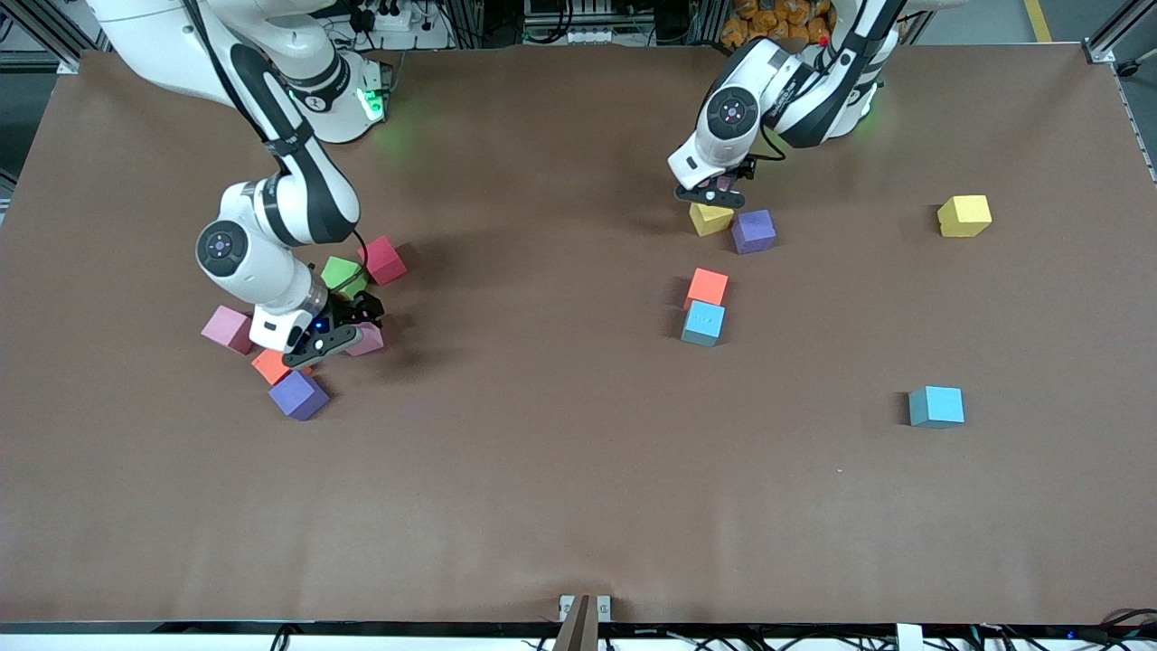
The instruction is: Form number 2 with 11 blocks
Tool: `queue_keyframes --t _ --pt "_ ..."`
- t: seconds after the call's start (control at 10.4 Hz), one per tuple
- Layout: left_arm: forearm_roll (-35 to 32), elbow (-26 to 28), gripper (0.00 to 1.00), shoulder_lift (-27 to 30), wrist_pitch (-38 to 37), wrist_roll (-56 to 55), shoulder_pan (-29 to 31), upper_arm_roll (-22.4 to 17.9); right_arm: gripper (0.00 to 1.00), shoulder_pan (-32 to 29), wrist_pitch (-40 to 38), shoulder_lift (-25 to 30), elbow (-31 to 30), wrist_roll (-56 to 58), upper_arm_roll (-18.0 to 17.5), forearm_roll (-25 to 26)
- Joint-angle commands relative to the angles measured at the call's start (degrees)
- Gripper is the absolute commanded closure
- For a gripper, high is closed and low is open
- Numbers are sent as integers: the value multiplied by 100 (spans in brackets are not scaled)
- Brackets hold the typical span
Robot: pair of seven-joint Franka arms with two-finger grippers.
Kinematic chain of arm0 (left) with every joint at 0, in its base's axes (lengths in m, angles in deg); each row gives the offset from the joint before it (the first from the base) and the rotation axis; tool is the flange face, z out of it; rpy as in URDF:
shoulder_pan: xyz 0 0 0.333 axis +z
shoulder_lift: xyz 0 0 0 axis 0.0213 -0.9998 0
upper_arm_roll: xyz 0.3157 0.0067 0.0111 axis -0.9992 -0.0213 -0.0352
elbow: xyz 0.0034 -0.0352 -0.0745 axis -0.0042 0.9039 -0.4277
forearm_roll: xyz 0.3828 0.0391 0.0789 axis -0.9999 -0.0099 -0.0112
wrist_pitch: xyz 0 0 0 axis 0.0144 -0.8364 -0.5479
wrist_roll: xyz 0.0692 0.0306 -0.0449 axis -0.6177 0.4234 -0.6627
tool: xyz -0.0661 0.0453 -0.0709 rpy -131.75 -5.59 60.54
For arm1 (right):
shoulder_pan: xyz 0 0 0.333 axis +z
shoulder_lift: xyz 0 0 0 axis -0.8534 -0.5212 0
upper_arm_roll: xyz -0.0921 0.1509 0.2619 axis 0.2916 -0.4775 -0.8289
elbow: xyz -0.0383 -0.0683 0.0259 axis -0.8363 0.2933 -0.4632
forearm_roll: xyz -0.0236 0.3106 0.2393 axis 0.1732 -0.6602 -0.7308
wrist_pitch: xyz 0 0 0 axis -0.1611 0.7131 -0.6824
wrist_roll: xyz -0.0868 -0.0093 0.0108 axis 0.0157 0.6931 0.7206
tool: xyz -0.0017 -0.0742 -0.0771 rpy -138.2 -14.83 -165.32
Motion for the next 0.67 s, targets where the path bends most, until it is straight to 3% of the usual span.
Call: queue_keyframes --t 0.0,0.58 --pt "-283 50 0 -98 136 -15 13 45 0 -60 99 135 -172 194 -11 -42" --pt "-347 85 0 -213 294 -15 14 37 0 -60 389 12 -322 194 -10 -42"
